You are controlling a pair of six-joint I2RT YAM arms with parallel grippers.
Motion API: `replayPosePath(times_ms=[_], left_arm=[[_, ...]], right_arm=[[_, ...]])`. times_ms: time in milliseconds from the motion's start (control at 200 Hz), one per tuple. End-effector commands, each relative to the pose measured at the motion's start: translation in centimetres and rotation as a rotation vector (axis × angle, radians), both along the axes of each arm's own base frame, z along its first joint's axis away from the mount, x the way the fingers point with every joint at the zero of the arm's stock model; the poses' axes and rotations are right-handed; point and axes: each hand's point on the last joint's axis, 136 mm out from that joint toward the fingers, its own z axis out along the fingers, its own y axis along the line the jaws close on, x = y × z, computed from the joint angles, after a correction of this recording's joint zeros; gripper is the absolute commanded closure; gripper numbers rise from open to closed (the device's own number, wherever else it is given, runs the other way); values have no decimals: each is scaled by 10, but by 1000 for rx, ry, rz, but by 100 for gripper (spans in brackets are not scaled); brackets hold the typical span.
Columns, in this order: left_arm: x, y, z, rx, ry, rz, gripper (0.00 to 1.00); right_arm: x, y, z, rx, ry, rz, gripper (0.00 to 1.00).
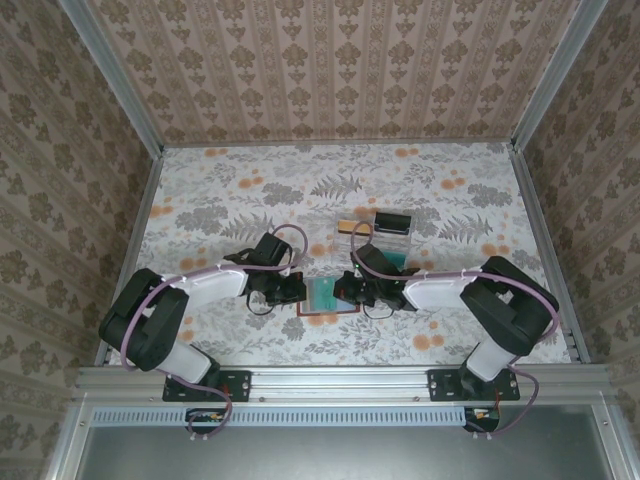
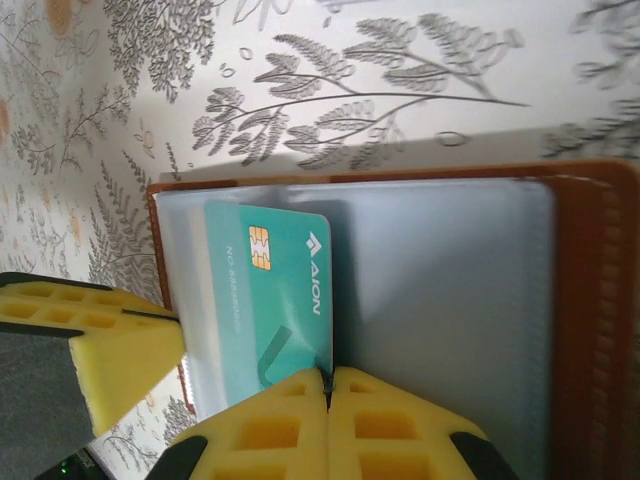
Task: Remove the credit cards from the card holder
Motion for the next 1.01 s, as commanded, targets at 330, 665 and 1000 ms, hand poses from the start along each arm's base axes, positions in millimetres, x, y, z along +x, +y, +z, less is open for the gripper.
replayPosePath(times_ms=[330, 665, 1000], left_arm=[[-13, 21, -19, 119, 66, -16, 100], [12, 9, 28, 39, -27, -13, 72], [49, 17, 90, -103, -157, 71, 0]], right_arm=[[-18, -62, 17, -127, -16, -17, 100], [-15, -60, 92, -197, -159, 169, 100], [-2, -79, 152, -492, -361, 455, 100]])
